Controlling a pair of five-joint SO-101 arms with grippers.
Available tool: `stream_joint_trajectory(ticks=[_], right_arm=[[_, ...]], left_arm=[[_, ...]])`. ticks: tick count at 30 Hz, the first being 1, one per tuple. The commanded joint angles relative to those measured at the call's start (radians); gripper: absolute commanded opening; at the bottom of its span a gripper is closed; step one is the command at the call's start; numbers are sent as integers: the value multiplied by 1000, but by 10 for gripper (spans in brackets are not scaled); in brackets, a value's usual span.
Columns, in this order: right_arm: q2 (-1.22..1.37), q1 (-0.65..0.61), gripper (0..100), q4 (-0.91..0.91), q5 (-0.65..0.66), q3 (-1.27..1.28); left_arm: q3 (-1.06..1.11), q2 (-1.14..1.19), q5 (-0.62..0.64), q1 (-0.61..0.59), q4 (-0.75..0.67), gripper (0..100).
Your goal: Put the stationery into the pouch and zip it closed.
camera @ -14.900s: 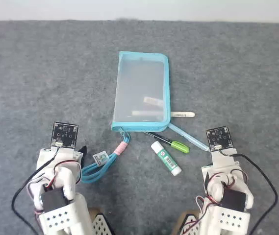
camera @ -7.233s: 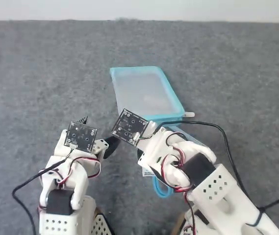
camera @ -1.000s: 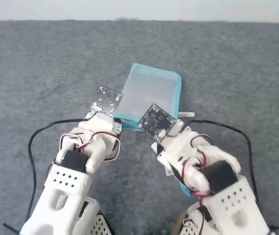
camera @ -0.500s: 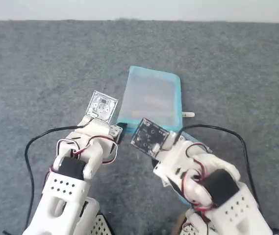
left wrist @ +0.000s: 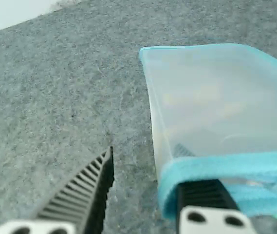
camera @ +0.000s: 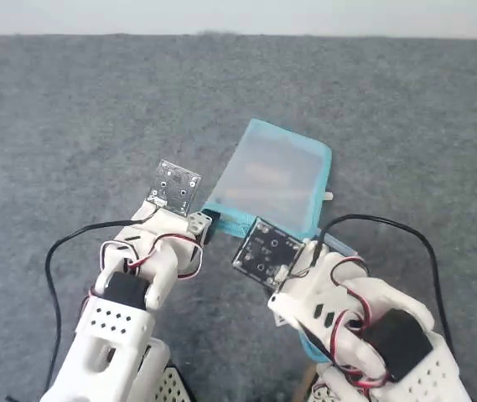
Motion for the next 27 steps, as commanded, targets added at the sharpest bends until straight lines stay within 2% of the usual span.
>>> stream_joint_trajectory(ticks=[1, 3, 6, 7, 11, 15, 19, 22, 27], right_arm=[[-21, -58, 6, 12, 11, -61], [-18, -62, 6, 5, 11, -52], [-18, -62, 6, 2, 11, -44], [-18, -62, 6, 1, 11, -40], [-16, -58, 6, -12, 11, -15], [-1, 16, 6, -56, 5, 14], [125, 65, 7, -110, -9, 18], [249, 53, 8, -245, -98, 44], [389, -74, 10, -437, -212, 64]], left_arm=[[-10, -26, 15, -9, -31, 187], [-7, -26, 11, -9, -43, 159], [-7, -26, 9, -9, -48, 12], [-7, -26, 12, -9, -48, 5], [-7, -26, 18, -18, -44, 12], [-10, -26, 120, -41, -43, 12], [-19, -34, 181, -106, -25, 12], [-45, -28, 206, -133, -3, 12], [-47, -26, 222, -169, 0, 12]])
